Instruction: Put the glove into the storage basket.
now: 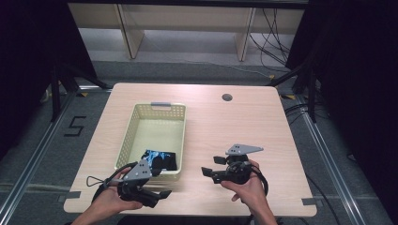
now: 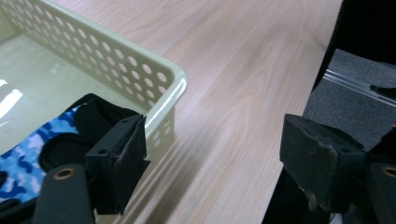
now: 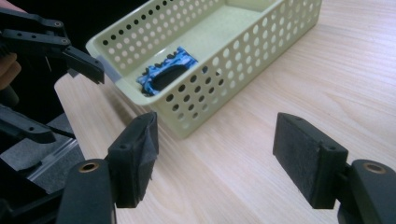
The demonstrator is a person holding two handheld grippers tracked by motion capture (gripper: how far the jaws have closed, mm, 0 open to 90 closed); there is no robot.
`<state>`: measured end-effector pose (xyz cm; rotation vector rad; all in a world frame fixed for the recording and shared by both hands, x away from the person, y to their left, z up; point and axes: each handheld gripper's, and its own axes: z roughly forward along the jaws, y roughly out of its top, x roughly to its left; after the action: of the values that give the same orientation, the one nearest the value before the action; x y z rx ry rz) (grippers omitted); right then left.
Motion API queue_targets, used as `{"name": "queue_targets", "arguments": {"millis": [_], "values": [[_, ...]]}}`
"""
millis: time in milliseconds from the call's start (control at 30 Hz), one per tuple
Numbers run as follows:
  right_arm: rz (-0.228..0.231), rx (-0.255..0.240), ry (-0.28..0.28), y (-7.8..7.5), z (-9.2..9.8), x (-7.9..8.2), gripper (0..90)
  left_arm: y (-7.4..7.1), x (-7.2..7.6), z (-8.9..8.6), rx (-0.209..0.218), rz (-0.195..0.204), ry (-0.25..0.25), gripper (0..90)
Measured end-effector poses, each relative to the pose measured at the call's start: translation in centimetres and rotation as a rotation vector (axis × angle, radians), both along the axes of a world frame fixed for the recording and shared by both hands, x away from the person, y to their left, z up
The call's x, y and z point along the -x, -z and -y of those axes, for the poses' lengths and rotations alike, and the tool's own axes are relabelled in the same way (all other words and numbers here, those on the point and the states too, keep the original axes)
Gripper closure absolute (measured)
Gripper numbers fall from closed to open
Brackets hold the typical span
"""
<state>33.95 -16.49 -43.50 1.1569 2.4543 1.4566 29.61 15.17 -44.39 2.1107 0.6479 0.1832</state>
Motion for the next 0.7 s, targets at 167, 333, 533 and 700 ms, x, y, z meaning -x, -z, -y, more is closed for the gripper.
{"name": "queue_targets", "arguments": {"millis": [167,333,533,700], "values": [[0.008,0.002,-0.011,0.6,0.4,0.2,31.0,0.5,0.3,0.1,0.000,-0.004,0.025,19.4],[-0.011,0.016,0.015,1.1,0.5,0.9,28.4,1.0,0.8,0.2,0.004,-0.001,0.046,17.5],[0.006,0.011,-0.014,2.0,0.6,1.2,22.5,2.3,1.0,-0.1,0.004,0.001,0.081,16.9],[0.018,0.015,-0.022,2.5,0.9,1.4,19.9,3.1,1.4,-0.4,-0.017,-0.009,0.082,16.9]]}}
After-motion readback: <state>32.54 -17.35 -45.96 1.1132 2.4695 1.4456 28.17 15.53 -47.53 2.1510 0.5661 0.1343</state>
